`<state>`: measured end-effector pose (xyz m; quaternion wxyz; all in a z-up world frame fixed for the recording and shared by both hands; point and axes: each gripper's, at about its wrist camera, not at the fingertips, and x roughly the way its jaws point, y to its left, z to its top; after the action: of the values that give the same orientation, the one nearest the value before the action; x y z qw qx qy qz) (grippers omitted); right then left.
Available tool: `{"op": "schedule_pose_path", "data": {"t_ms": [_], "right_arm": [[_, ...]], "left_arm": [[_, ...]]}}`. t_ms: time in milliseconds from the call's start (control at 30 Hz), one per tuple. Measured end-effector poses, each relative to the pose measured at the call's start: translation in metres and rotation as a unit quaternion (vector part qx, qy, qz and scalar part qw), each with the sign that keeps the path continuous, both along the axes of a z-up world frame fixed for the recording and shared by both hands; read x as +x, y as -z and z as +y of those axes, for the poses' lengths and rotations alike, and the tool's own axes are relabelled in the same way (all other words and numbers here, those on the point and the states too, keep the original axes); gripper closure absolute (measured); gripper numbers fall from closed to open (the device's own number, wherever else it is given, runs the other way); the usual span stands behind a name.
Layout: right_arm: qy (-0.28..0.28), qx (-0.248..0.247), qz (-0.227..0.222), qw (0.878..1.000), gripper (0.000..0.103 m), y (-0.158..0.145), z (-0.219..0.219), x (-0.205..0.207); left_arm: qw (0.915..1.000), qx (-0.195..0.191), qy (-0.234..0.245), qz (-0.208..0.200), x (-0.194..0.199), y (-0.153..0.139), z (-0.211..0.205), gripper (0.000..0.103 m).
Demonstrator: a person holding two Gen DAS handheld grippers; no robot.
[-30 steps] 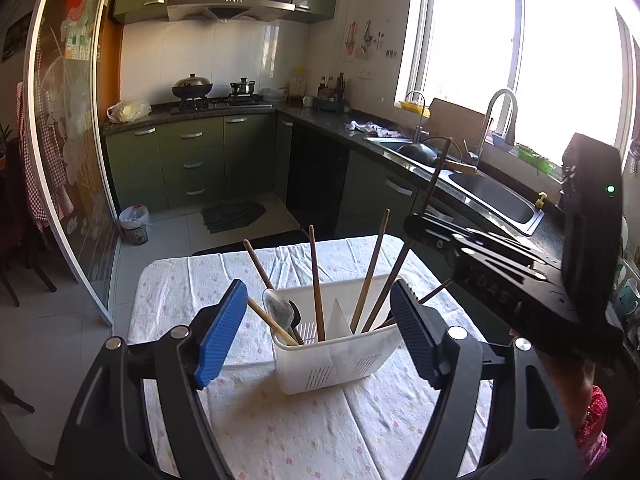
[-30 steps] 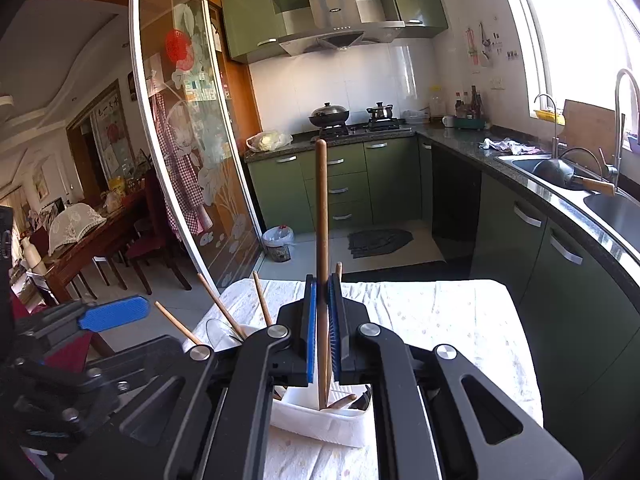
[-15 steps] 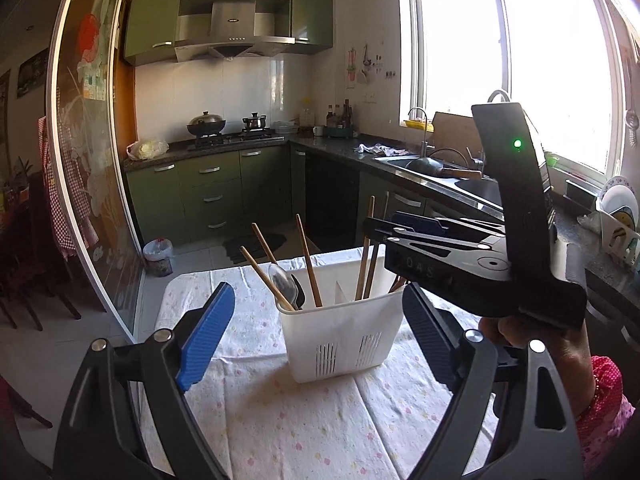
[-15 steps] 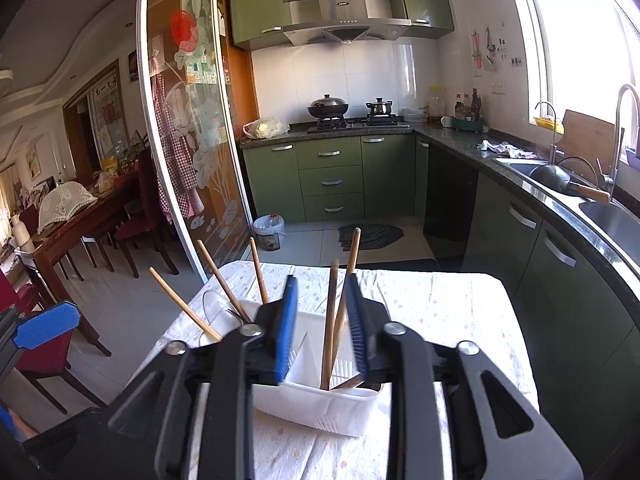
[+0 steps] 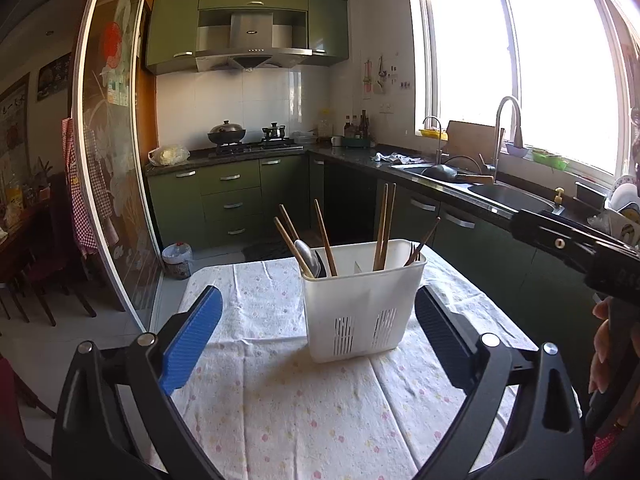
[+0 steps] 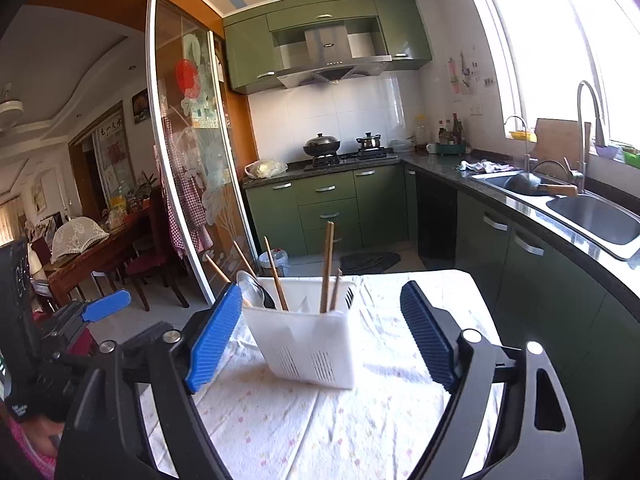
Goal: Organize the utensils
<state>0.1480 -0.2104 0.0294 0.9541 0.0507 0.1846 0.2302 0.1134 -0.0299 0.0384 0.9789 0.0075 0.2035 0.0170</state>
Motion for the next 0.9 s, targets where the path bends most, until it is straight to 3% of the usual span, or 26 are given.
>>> {"op": "schedule_pose_path", "data": {"t_ms": [33,200,433,633,900], "right_arm": [[0.003,0.001,0.006,1.0,0.005,0.007,-0.011,-0.009],[0.003,0.005,0.051,0.999,0.004,0.044,-0.049,-0.041],[0.016,-0.011,0.023,1.0,0.004,0.066,-0.077,-0.094],[0.023,-0.012,-0.031,0.999,0.004,0.041,-0.09,-0.143],[0.029,-0.009,-0.091,0.995,0.004,0.0,-0.088,-0.191]], "left_arm": [[1.0,-0.001,-0.005,0.0,-0.005,0.005,0.001,0.009],[0.9996,0.001,-0.025,0.015,-0.028,0.025,0.003,0.007],[0.9978,0.02,-0.063,0.0,-0.063,0.037,0.005,0.007],[0.9979,0.018,-0.062,0.004,-0.088,0.037,0.007,0.007],[0.9966,0.03,-0.069,-0.035,-0.122,0.011,0.003,0.007]]}}
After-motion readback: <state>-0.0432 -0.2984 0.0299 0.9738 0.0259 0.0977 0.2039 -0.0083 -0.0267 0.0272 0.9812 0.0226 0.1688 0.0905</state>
